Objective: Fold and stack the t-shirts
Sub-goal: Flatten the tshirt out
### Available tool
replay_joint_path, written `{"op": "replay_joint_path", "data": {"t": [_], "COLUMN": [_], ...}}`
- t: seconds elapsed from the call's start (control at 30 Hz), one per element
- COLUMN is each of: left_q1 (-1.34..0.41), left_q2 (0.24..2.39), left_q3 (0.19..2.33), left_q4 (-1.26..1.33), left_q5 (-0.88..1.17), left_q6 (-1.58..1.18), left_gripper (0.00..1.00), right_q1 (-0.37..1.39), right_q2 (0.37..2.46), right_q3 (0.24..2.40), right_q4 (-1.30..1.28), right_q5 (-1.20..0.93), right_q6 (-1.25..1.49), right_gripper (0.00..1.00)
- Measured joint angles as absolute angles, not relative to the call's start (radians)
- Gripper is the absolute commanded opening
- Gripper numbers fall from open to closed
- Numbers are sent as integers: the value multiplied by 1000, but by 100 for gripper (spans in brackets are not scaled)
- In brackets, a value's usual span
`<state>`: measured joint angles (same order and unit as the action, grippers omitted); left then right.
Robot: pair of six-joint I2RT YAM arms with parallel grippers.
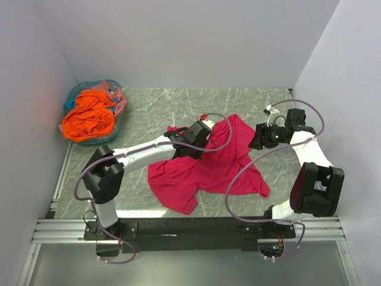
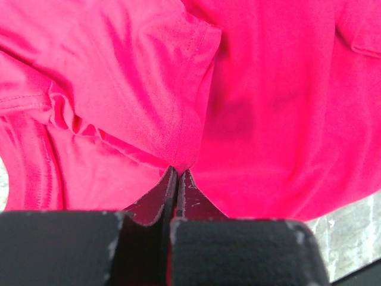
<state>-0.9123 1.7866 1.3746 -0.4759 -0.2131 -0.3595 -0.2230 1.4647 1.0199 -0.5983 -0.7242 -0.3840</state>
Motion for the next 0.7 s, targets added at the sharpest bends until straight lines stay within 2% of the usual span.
{"op": "replay_joint_path", "data": {"t": [0.2,0.33,0.5,0.7], "left_q1": [-847,-719,-511,-381], "left_q2": [1787,1791,1933,2215], "left_q3": [1378,1443,1736,2140], "left_q4": [-469,-461,-402,-357], "left_q5": [-168,-117,-39,72], "left_q6": [-361,-363,-364,-375], "left_gripper": [0,0,0,0], "right_q1": [-223,-223,-223,-223], "right_q2": [1475,1510,1571,1686], "right_q3": [1026,1059,1137,1232], "right_q4": [-601,-617,-634,-584], "right_q5": [-722,-716,-699,-613], "right_q6": [-384,-388,-394,-298], "right_gripper": [67,67,67,63]}}
